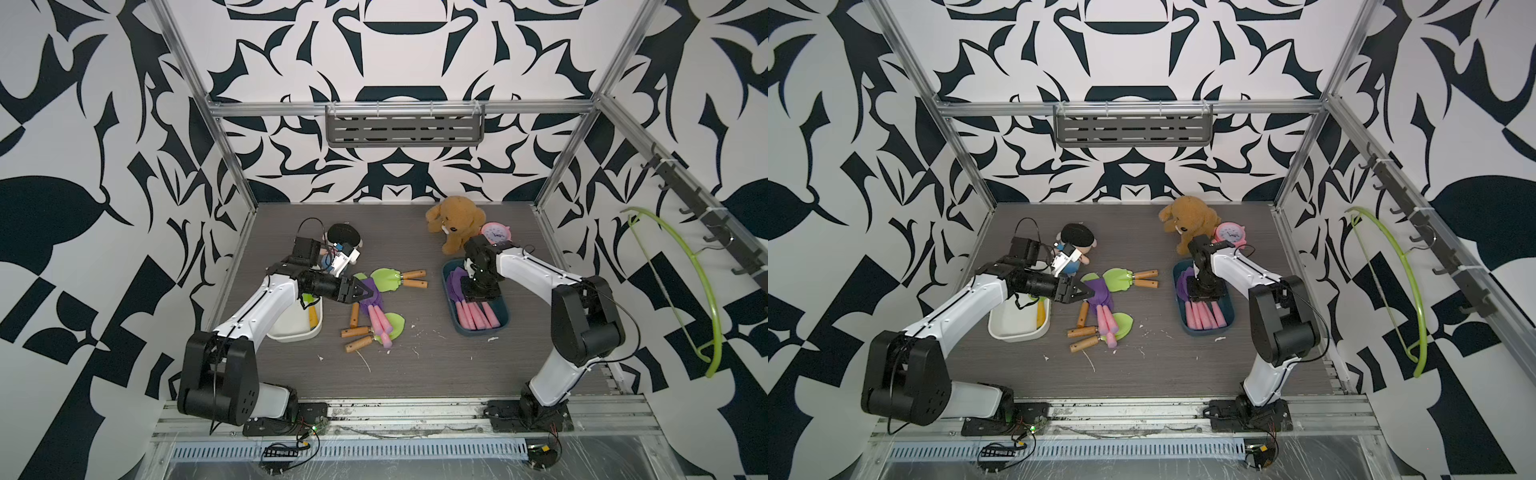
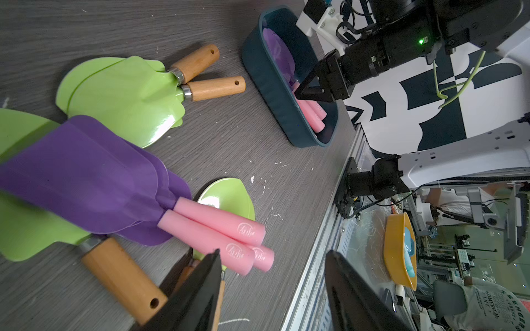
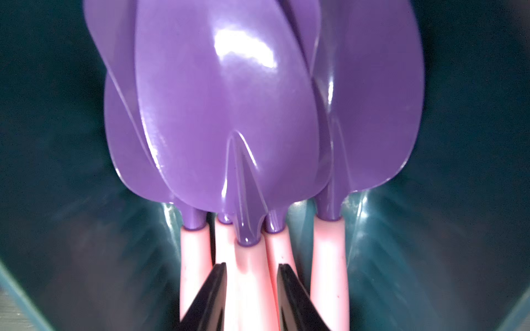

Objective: Sort the small shovels by color and place them into the storage box
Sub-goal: Place the shovel in the storage box.

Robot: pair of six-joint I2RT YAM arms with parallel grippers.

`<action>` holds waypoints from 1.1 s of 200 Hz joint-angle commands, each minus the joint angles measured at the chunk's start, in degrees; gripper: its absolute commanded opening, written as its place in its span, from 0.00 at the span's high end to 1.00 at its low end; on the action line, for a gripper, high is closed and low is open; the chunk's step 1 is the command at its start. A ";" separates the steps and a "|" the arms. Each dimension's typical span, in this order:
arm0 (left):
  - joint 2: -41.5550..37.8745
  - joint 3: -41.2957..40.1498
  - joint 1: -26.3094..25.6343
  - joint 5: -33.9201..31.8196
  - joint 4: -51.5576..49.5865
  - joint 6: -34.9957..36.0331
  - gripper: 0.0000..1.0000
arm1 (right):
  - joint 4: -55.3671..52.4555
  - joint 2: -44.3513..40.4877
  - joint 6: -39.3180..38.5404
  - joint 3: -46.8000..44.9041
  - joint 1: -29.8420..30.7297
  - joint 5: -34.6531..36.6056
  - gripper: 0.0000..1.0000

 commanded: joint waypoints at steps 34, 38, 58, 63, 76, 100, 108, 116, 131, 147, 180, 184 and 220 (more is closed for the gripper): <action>-0.82 0.12 -0.10 -0.27 -1.81 1.38 0.36 | -0.37 0.40 0.92 -0.64 -0.25 0.77 0.73; -0.88 0.03 -0.10 -0.40 -1.82 1.54 0.36 | -0.37 0.42 1.00 -0.65 -0.25 0.69 0.74; -1.12 -0.13 -0.10 -1.16 -2.28 2.45 0.36 | -0.26 0.02 1.20 -0.67 -0.25 0.58 0.73; -1.21 -0.14 -0.11 -1.47 -2.53 2.87 0.36 | -0.25 -0.36 1.25 -0.65 -0.25 0.66 0.73; -1.47 0.03 -0.02 -2.60 -3.39 4.26 0.36 | -0.38 -2.03 1.33 -0.36 -0.27 1.14 0.71; -1.87 0.55 0.90 -4.49 -4.81 6.57 0.34 | -1.74 -6.76 1.75 1.05 -0.17 2.19 0.69; -2.03 0.67 1.43 -5.00 -5.25 7.27 0.34 | -1.70 -8.66 2.04 1.35 -0.12 1.55 0.69; -2.22 0.94 1.96 -5.66 -5.58 7.94 0.34 | -1.24 -10.66 2.37 1.43 0.09 0.35 0.69; -2.71 1.27 2.97 -6.36 -6.67 9.53 0.32 | 0.24 -14.64 3.70 1.14 0.90 -2.77 0.68; -3.35 1.56 4.02 -7.53 -7.79 11.14 0.30 | 2.32 -17.72 5.79 0.47 2.32 -6.16 0.68; -4.48 2.58 6.02 -9.56 -11.45 16.02 0.27 | 4.91 -18.06 9.64 0.79 9.98 -9.76 0.68; -4.64 2.77 6.29 -9.91 -11.97 16.61 0.26 | 5.12 -17.54 9.87 1.03 11.41 -9.93 0.68; -5.82 4.01 7.58 -11.83 -17.53 23.04 0.24 | 6.19 -9.44 13.56 6.15 22.53 -10.17 0.68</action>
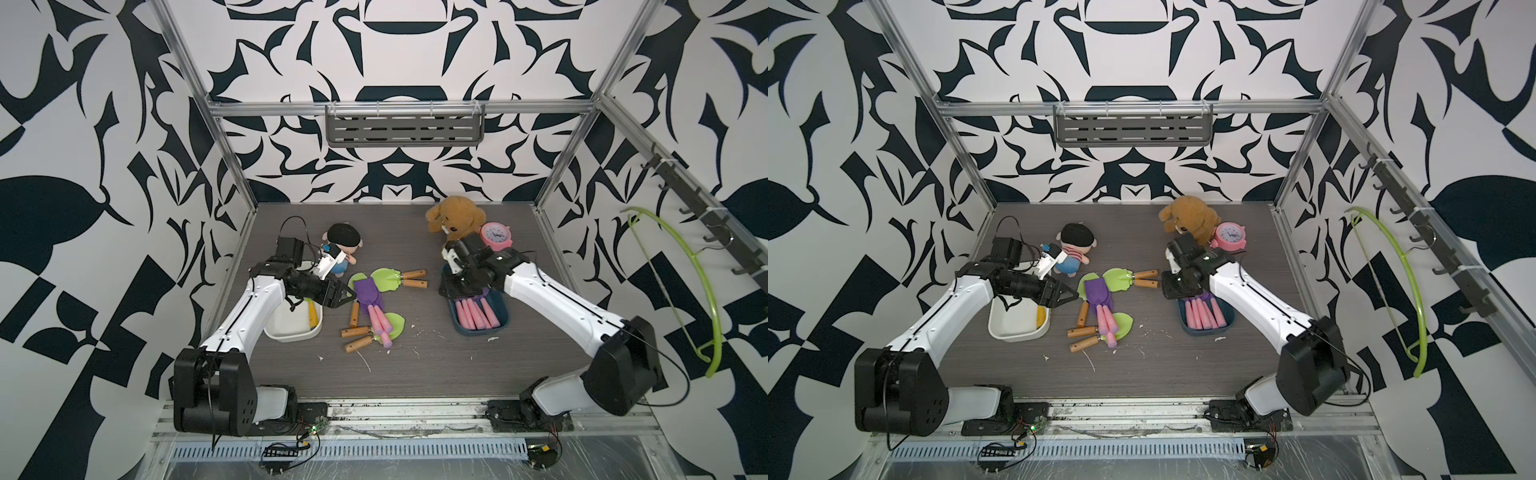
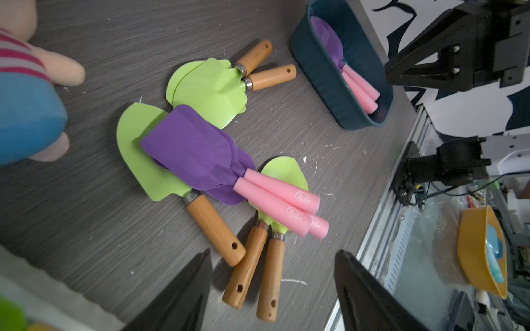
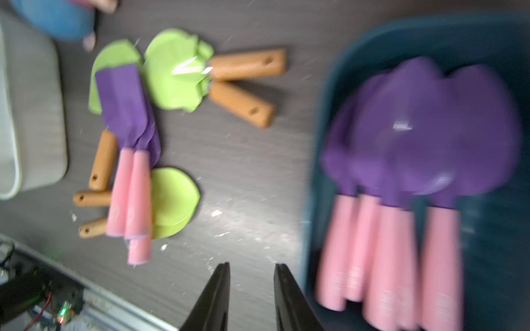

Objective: Sort the small shovels by color and place them into the storage box
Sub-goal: Place the shovel in the storage box, then pick up the shovel from the center of the board.

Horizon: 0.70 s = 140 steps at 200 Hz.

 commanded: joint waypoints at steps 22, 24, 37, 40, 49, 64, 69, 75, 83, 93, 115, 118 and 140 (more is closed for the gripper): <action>-2.66 1.78 1.67 -2.39 -7.64 8.54 0.24 | 3.23 9.27 5.91 7.56 9.68 -3.93 0.68; -2.66 1.73 1.80 -2.42 -7.62 8.53 0.23 | 3.45 9.71 6.10 7.75 10.08 -4.30 0.68; -2.66 1.20 2.45 -2.46 -7.48 8.60 0.23 | 4.30 11.95 6.74 9.79 12.46 -5.30 0.68; -2.66 1.07 2.61 -2.44 -7.47 8.54 0.23 | 4.12 12.54 6.89 10.39 13.02 -5.27 0.68; -4.80 0.83 3.09 -2.44 -7.23 8.23 0.23 | 3.22 13.99 7.08 12.29 14.57 -5.06 0.68; -5.53 0.03 3.77 -2.26 -6.47 7.56 0.22 | 1.11 16.22 8.01 15.08 16.50 -4.50 0.68; -5.76 -0.17 4.03 -2.19 -6.22 7.36 0.22 | 0.49 16.87 8.51 15.95 17.19 -4.35 0.68; -5.97 -0.36 4.42 -2.18 -5.96 6.92 0.22 | -1.00 17.85 9.26 17.36 18.13 -3.58 0.68; -6.25 -0.47 5.02 -1.94 -5.64 6.34 0.22 | -4.02 19.41 10.31 19.59 19.75 -1.48 0.68; -6.52 -0.78 6.17 -1.25 -5.08 5.22 0.22 | -8.18 21.72 10.45 23.29 21.63 1.27 0.68; -7.59 -1.37 7.81 0.38 -3.73 3.12 0.22 | -14.14 25.75 10.79 28.92 23.61 4.66 0.66; -7.71 -1.48 7.98 0.56 -3.63 3.04 0.22 | -14.19 26.04 11.01 29.18 23.63 4.54 0.66; -8.20 -1.89 8.28 1.15 -3.58 2.90 0.22 | -12.56 27.60 11.91 29.73 23.90 2.14 0.65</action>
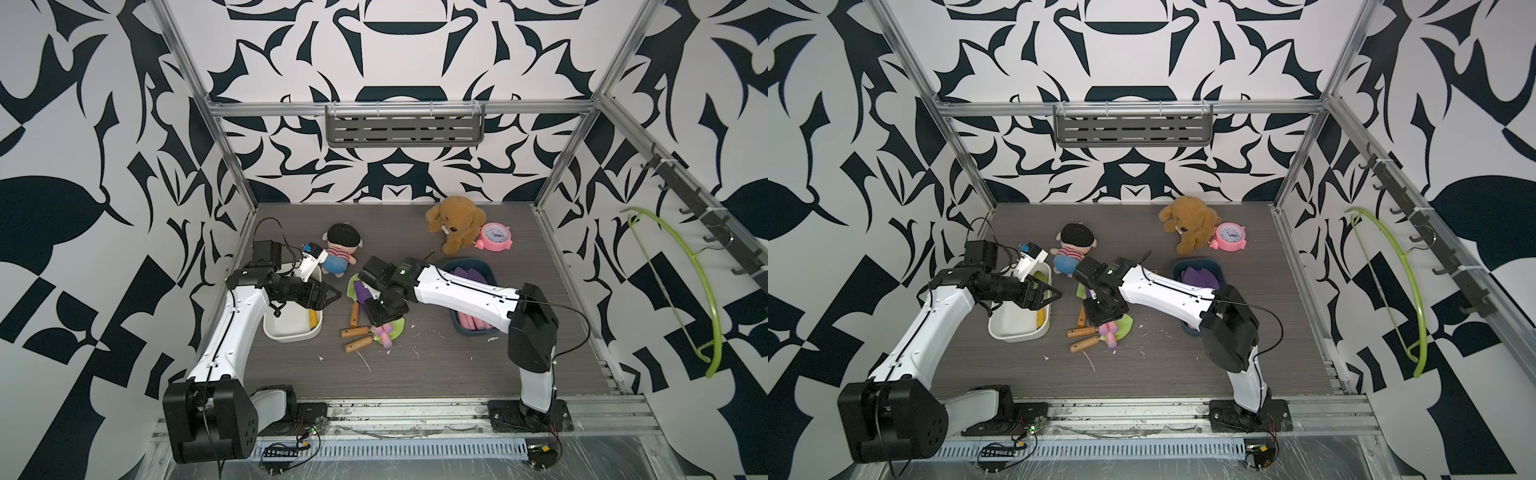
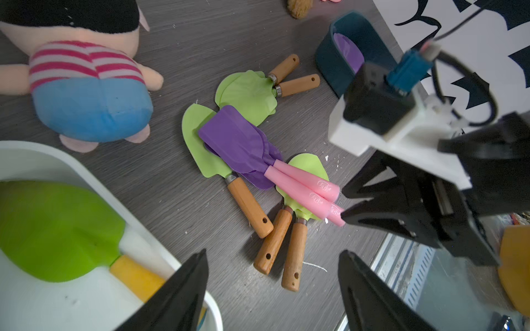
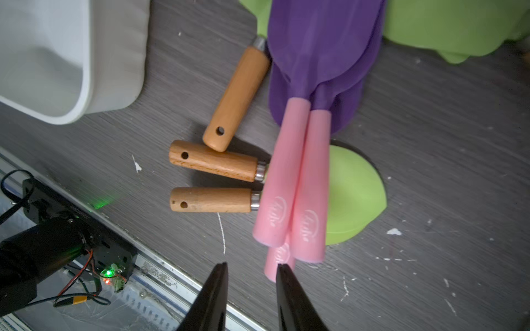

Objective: Sort the small shovels by color and place them into the storage box
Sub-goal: Pick up the shovel from the center of the board.

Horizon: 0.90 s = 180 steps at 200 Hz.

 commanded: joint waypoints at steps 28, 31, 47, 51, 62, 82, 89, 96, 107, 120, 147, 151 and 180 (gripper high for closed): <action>-1.90 -1.84 0.84 2.21 0.44 -1.94 0.21 | -5.26 3.22 2.38 3.68 -0.06 -0.11 0.63; -1.98 -1.89 0.89 2.32 0.42 -2.01 0.21 | -5.48 3.44 2.43 3.82 -0.10 -0.02 0.63; -2.32 -2.43 1.24 3.19 2.14 -2.84 0.21 | -6.41 4.52 2.33 4.50 -0.10 0.45 0.62; -2.41 -2.58 1.23 3.42 2.24 -2.98 0.21 | -6.44 4.70 2.27 4.53 -0.01 0.46 0.62; -2.76 -3.03 1.29 3.88 2.55 -3.20 0.21 | -6.22 5.15 2.15 4.59 -0.06 0.43 0.61; -3.10 -3.43 1.36 4.37 2.87 -3.45 0.21 | -5.39 6.17 2.06 4.67 -0.06 -0.12 0.60; -3.21 -3.51 1.34 4.45 2.83 -3.56 0.21 | -5.14 6.54 2.00 4.89 -0.06 -0.25 0.60; -3.24 -3.52 1.35 4.46 2.88 -3.56 0.21 | -4.98 6.98 1.84 5.13 -0.06 -0.28 0.60; -3.43 -3.57 1.42 4.46 2.88 -3.55 0.21 | -4.99 7.65 1.60 5.61 -0.06 -0.18 0.60; -3.57 -3.63 1.50 4.54 2.87 -3.61 0.21 | -5.00 8.36 1.42 6.12 -0.06 0.32 0.60; -3.76 -3.78 1.52 4.80 2.95 -3.76 0.21 | -5.01 9.28 1.20 6.68 -0.13 2.05 0.60; -3.82 -3.78 1.51 4.79 2.97 -3.77 0.21 | -4.95 9.38 1.16 6.75 -0.14 2.31 0.60; -3.67 -3.69 1.60 5.24 2.99 -4.04 0.21 | -5.12 10.42 1.29 7.34 -0.41 3.67 0.60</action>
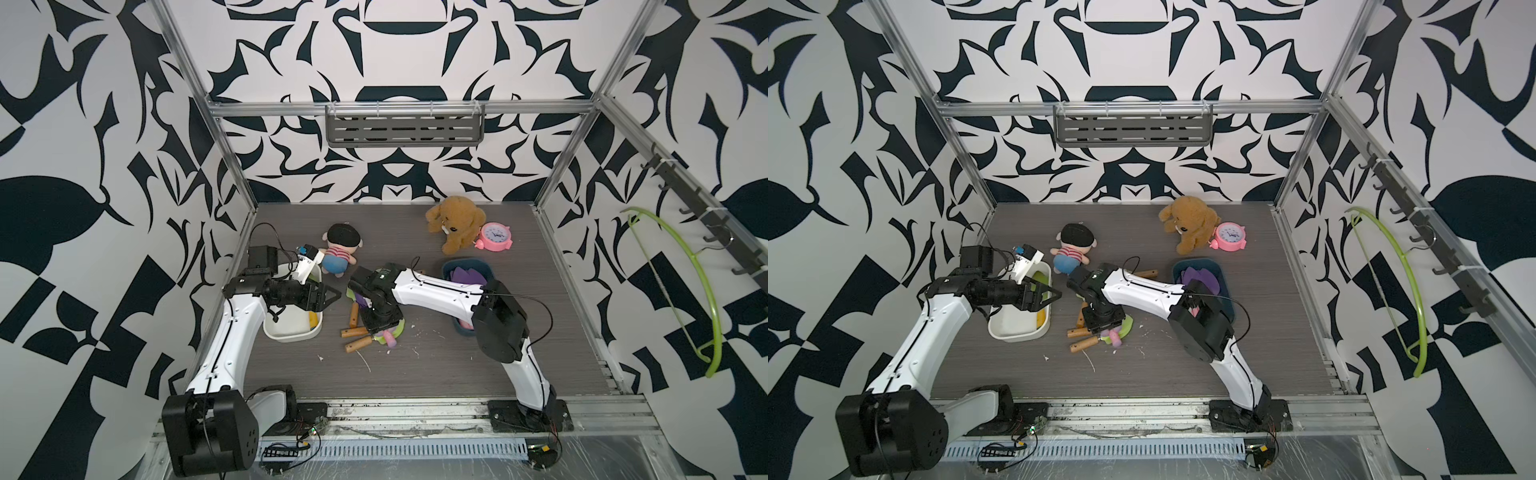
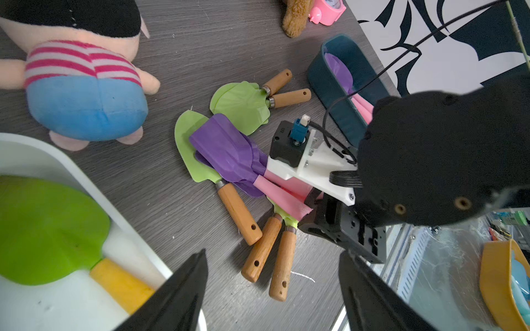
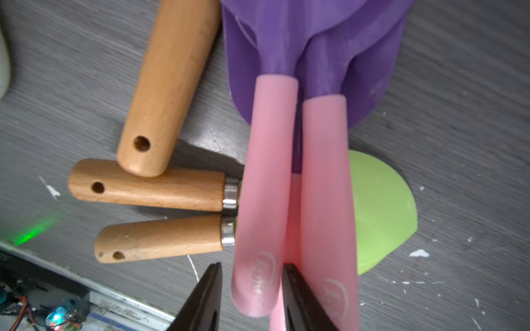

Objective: Sort the small shovels by color and place them into the storage box
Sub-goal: Pick up the shovel from the center of the board.

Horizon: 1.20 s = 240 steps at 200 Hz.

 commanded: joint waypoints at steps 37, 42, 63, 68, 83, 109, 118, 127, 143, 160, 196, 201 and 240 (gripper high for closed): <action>-1.01 -0.76 0.35 2.07 0.28 -0.49 0.21 | -1.14 0.61 -0.26 2.97 -0.45 4.28 0.60; -1.01 -0.76 0.41 2.13 0.27 -0.50 0.21 | -1.14 0.75 -0.26 3.01 -0.45 4.41 0.60; -1.00 -0.88 0.47 2.26 0.45 -0.63 0.21 | -1.06 1.63 -0.61 3.37 -0.54 4.43 0.60; -1.05 -0.85 0.44 2.26 0.49 -0.65 0.21 | -1.08 1.88 -0.79 3.50 -0.54 4.33 0.60; -1.17 -1.02 0.53 2.34 0.57 -0.81 0.21 | -0.87 2.67 -0.88 3.69 -0.54 4.28 0.60; -1.39 -1.27 0.66 2.49 0.71 -0.89 0.21 | 0.12 3.73 -0.88 3.61 -0.63 3.74 0.61; -1.50 -1.36 0.66 2.52 0.72 -0.90 0.21 | 0.28 3.99 -0.88 3.60 -0.63 3.80 0.62; -1.44 -1.38 0.67 2.52 0.70 -0.94 0.21 | 0.39 4.13 -0.88 3.56 -0.63 4.02 0.63; -1.56 -1.55 0.66 2.59 0.80 -0.98 0.21 | 0.74 4.14 -0.88 2.99 -0.63 4.42 0.66; -1.70 -1.64 0.73 2.69 0.78 -1.13 0.21 | 0.98 3.92 -0.79 2.43 -0.69 5.11 0.70; -1.61 -1.91 0.71 4.00 1.38 -2.06 0.21 | 2.36 -0.01 -0.45 0.05 -0.65 7.78 0.79; -1.55 -1.97 0.71 4.35 1.60 -2.40 0.21 | 2.88 -1.14 -0.44 -0.91 -0.58 8.36 0.80; -0.42 -2.18 0.71 7.90 5.19 -7.64 0.22 | 8.25 -10.61 -1.37 -8.74 -0.24 12.24 0.84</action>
